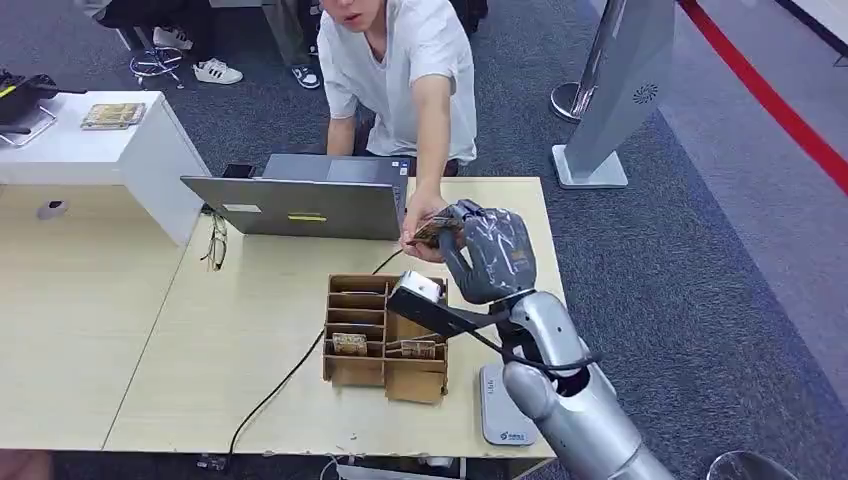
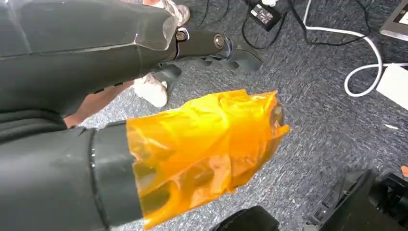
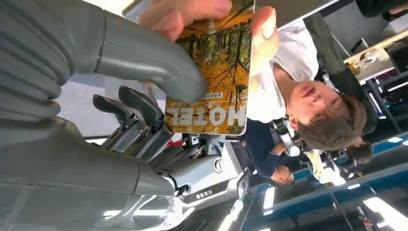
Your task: Pass the card to the sensor for recognition and then transmit it.
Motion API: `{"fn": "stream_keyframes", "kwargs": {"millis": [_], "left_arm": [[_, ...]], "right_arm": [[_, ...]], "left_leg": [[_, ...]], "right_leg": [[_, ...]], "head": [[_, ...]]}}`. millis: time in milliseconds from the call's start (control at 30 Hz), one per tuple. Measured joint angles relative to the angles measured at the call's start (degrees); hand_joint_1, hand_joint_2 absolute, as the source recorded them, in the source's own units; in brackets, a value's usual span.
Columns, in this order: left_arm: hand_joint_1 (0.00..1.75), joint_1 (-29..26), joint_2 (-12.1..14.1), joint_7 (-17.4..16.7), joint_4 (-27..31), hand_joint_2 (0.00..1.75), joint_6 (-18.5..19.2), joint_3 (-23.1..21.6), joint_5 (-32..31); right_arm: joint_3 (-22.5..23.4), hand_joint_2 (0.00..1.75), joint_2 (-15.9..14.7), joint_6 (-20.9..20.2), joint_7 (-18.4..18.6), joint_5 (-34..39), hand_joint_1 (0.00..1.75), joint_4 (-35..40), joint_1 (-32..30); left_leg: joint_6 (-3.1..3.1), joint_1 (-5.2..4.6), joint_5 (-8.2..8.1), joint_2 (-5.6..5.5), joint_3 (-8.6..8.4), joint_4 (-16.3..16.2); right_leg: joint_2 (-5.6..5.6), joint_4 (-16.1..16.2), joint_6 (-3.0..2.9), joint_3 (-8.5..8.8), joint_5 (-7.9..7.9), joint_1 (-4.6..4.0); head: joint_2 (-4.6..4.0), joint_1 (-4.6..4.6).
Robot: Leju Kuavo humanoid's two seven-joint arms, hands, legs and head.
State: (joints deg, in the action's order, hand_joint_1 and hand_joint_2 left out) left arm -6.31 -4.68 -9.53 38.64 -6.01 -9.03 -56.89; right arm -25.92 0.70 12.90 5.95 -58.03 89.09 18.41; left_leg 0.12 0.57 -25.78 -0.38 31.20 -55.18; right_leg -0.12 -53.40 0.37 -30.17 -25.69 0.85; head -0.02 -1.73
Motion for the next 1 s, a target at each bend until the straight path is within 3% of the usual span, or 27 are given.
{"fn": "stream_keyframes", "kwargs": {"millis": [333,367,733,1000], "left_arm": [[0.0,0.9,0.0,0.0,-1.0,0.0,-0.4,0.0,0.7],[0.0,0.9,0.0,0.0,-1.1,0.0,-0.5,0.0,0.7],[0.0,1.6,0.0,0.2,-2.3,0.0,-1.2,-0.1,1.5],[0.0,1.7,0.0,0.9,-2.8,0.0,-1.6,-0.1,2.6]], "right_arm": [[-0.1,1.75,0.0,-0.6,0.0,-0.2,0.0,-0.7,0.9],[-0.1,0.0,0.0,-0.7,0.1,-0.7,0.0,-0.7,1.0],[1.5,0.0,-0.3,-0.7,-0.9,3.6,0.0,-0.2,1.5],[5.4,0.0,-1.1,-5.3,-5.7,20.4,0.0,2.3,1.7]], "left_leg": [[0.0,0.0,0.0,0.0,0.0,0.0],[0.0,0.0,0.0,0.0,0.0,0.0],[0.0,0.0,0.0,0.0,-0.01,0.0],[0.0,0.0,0.0,0.0,0.0,0.0]], "right_leg": [[0.0,0.0,0.0,-0.01,0.0,0.0],[0.0,0.0,0.0,-0.01,0.0,0.0],[0.0,0.0,0.0,-0.01,0.0,0.0],[0.02,0.0,0.0,-0.02,0.0,0.0]], "head": [[0.0,-0.02],[0.0,0.0],[0.0,0.0],[0.0,-0.02]]}}
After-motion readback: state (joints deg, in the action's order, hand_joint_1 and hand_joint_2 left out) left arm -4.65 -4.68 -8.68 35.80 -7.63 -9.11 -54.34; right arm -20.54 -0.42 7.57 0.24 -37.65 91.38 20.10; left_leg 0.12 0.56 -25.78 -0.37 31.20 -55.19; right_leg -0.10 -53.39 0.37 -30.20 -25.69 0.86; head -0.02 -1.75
